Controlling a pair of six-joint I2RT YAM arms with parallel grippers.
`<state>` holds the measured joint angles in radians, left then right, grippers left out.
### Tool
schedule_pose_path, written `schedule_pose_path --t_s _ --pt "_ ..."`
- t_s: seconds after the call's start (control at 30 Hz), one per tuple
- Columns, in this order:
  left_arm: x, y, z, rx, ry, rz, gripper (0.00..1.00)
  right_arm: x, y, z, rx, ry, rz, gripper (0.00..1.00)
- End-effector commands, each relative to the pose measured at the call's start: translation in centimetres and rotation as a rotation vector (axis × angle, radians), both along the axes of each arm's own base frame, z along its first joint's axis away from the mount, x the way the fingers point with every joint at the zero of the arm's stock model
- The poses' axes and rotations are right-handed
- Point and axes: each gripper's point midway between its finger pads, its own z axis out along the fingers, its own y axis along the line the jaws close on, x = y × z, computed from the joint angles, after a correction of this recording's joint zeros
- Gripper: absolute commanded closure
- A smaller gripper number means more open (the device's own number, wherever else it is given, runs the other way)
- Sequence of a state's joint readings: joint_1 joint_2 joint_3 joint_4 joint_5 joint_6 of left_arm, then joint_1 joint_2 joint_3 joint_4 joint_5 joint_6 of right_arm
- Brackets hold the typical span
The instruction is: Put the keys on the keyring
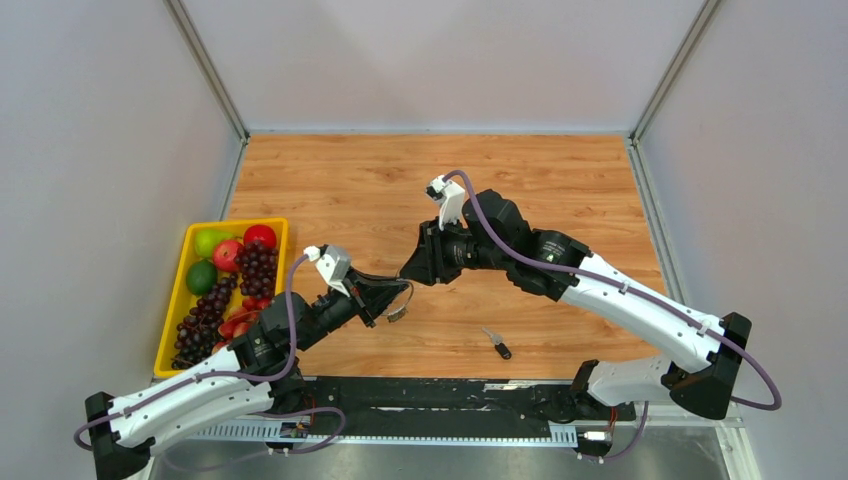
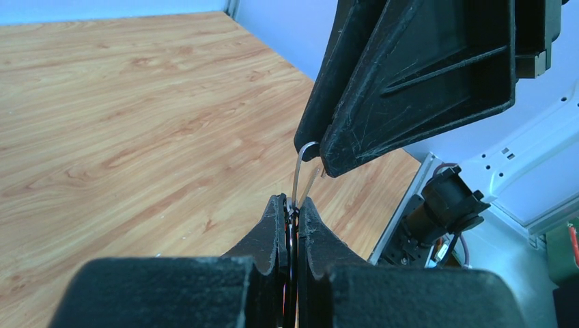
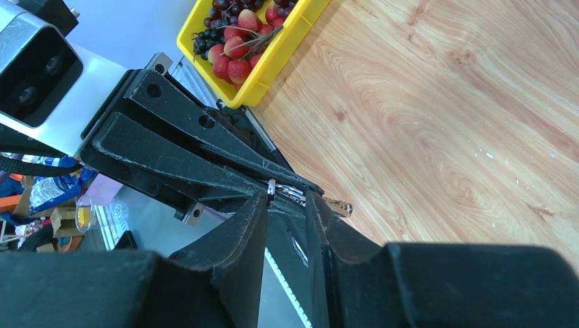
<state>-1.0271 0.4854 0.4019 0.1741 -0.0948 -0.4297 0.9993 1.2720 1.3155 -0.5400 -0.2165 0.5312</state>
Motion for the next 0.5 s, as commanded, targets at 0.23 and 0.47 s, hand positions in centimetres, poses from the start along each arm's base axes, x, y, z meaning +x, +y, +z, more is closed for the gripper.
schedule_pose_path --t_s 0.23,0.47 --pt "-0.51 0.05 2.36 -0.044 -0.044 -0.022 1.00 0.28 0.89 3.76 0.112 -0.038 -0.013 0.74" --pt "-0.51 0.01 2.24 -0.040 -0.041 -0.023 1.00 0.15 1.12 4.06 0.122 -0.046 -0.009 0.78"
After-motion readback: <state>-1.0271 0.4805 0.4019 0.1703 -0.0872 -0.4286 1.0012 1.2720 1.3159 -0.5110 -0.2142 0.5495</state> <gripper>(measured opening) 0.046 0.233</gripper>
